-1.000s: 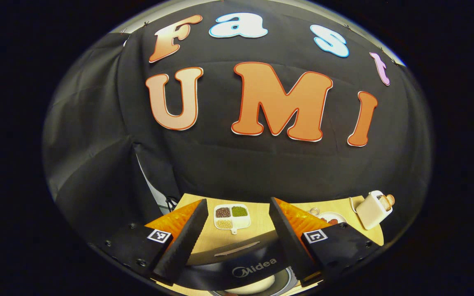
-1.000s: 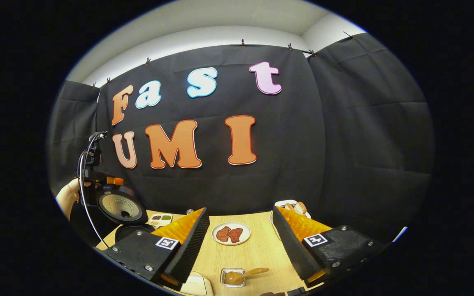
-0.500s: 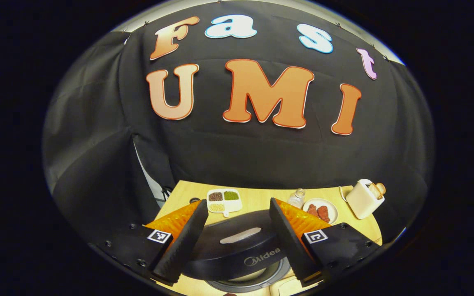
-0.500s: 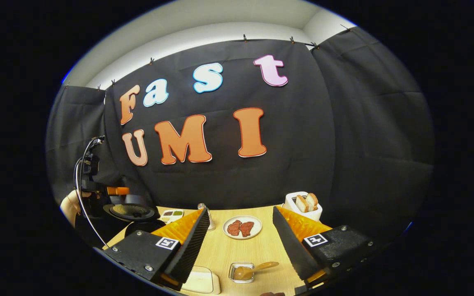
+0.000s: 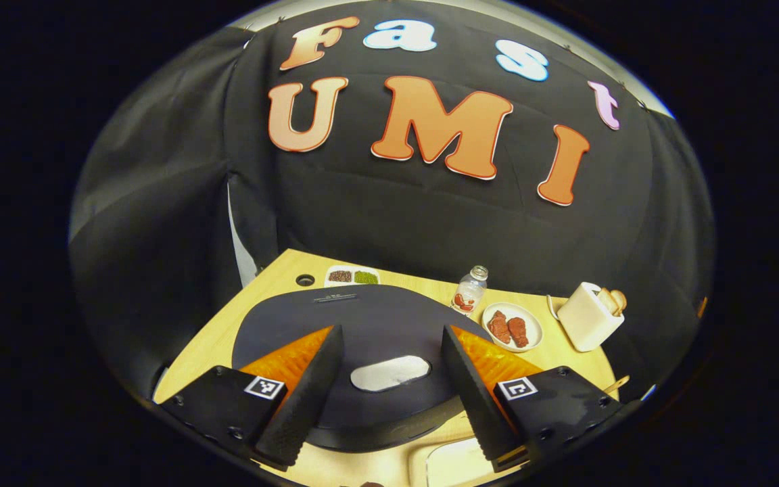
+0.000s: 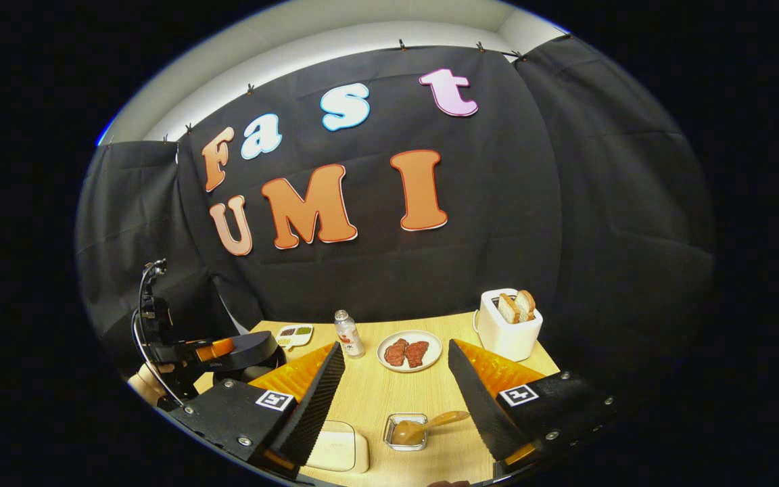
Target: Close the left gripper, press the button to open the rice cooker; take a wooden spoon from the chopstick holder with the right hand, scoop a spoonful of rice and pour it into the rice cooker, then put the wooden spoon back into the chopstick holder.
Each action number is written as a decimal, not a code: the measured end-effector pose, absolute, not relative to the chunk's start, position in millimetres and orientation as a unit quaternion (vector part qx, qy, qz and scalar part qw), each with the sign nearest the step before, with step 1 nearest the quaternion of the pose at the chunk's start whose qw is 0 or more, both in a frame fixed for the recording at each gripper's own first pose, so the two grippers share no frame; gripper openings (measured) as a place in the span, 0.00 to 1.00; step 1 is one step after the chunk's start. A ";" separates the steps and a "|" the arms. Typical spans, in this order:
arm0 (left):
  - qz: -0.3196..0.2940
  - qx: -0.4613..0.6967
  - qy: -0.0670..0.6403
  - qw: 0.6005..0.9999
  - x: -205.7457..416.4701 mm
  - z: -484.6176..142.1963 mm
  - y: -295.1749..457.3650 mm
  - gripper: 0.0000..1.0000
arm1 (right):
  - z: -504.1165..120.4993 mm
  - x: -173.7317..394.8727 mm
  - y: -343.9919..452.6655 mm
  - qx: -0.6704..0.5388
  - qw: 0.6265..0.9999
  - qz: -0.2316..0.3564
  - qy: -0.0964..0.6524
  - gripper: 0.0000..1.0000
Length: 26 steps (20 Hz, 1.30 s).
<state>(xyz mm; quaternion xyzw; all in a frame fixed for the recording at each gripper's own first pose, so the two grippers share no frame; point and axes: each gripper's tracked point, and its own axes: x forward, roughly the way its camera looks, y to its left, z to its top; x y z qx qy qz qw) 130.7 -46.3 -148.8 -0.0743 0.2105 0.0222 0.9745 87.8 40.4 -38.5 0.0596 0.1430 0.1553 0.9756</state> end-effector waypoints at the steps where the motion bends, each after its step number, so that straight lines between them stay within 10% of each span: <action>1: 0.025 -0.068 0.211 0.975 129.3 -155.7 -48.0 0.99 | -42.1 86.8 39.9 0.059 0.975 0.154 0.147 0.95; 26: 0.034 0.015 0.227 0.973 99.6 -170.9 -40.8 0.97 | -48.7 82.5 28.0 0.049 0.979 0.123 0.156 0.95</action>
